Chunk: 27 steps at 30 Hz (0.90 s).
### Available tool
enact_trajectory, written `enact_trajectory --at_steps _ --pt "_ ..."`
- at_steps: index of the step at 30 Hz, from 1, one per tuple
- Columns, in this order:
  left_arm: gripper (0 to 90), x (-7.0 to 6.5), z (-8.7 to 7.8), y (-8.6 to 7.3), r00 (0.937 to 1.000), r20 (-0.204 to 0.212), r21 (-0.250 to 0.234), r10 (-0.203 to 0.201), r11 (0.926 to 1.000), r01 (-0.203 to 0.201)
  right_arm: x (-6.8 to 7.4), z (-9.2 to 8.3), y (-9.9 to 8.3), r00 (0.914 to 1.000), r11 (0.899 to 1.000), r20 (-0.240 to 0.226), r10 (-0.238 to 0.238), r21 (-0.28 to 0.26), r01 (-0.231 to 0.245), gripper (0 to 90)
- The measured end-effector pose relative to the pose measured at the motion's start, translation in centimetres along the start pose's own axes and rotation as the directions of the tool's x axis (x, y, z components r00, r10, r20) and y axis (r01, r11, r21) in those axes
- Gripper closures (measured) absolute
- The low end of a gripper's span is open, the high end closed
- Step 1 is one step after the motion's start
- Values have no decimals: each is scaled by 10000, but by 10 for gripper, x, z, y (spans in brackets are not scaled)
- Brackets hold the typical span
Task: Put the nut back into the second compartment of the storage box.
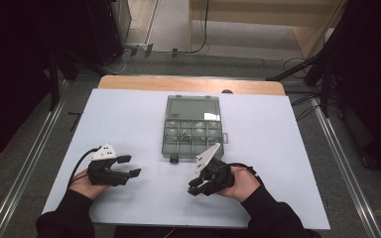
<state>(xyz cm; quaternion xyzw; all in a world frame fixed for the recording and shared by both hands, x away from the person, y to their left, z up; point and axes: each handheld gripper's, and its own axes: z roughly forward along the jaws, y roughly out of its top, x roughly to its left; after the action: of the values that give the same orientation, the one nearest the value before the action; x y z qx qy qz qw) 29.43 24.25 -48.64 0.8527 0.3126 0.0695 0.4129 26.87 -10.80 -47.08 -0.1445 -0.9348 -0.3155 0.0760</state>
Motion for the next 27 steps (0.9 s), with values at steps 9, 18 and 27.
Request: enact_trajectory --at_steps 9,18,27 --pt "328 0 0 0 10000 -13 -3 -31 10000 31 -13 -14 3 9942 9945 579 911 -572 -878 713" --pt "328 0 0 0 10000 -22 -6 -54 10000 54 -25 -21 11 9824 9846 1021 1562 -953 -1466 713" --pt "328 0 1 0 10000 -18 -10 -7 10000 7 -37 -26 22 9675 9730 1414 2095 -1276 -1921 713"
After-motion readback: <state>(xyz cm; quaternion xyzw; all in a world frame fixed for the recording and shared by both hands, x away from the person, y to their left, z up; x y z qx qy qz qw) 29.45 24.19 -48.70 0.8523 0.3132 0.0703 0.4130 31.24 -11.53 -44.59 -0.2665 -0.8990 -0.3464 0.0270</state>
